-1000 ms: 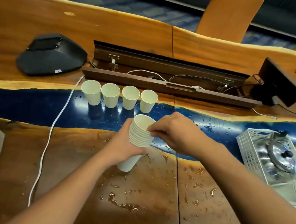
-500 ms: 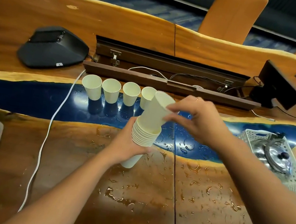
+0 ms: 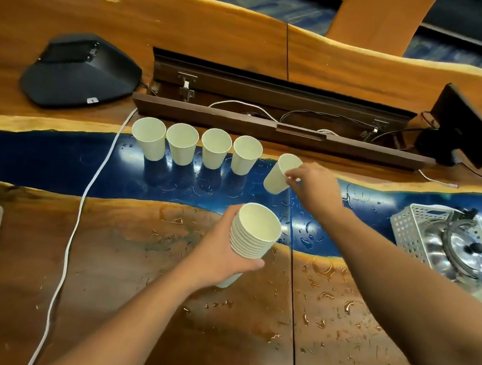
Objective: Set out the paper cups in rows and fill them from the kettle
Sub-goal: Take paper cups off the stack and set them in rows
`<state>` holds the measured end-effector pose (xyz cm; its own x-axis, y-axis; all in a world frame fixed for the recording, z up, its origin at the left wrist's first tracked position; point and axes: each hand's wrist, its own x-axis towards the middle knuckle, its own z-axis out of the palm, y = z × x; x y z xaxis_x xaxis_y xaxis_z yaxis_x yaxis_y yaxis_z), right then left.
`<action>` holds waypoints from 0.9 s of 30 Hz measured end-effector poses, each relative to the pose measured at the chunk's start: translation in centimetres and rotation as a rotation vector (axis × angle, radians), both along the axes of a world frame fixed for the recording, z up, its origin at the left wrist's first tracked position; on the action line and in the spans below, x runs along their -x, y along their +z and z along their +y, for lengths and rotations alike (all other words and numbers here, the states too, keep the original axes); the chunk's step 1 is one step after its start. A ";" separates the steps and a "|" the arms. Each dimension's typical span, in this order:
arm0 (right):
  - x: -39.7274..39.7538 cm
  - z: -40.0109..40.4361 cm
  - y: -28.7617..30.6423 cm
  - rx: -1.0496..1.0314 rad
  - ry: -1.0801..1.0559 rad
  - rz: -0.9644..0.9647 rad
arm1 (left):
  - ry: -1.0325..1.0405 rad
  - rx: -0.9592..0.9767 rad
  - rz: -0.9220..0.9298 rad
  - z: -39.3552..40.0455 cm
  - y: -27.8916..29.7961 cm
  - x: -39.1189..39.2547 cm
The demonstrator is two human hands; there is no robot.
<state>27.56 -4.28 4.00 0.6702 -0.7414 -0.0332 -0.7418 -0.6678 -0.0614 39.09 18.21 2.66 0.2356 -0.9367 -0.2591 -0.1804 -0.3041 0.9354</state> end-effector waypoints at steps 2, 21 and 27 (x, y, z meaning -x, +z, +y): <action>-0.7 -0.3 -1.0 0.014 0.004 0.025 | 0.013 -0.006 -0.008 -0.1 -0.1 -0.4; -5.3 -3.8 -2.5 -0.101 -0.132 0.028 | 0.060 -0.033 -0.038 -1.2 -1.4 -1.8; -4.8 -2.9 -0.5 -0.062 -0.119 -0.122 | 0.069 -0.032 -0.037 -1.4 -1.2 -2.0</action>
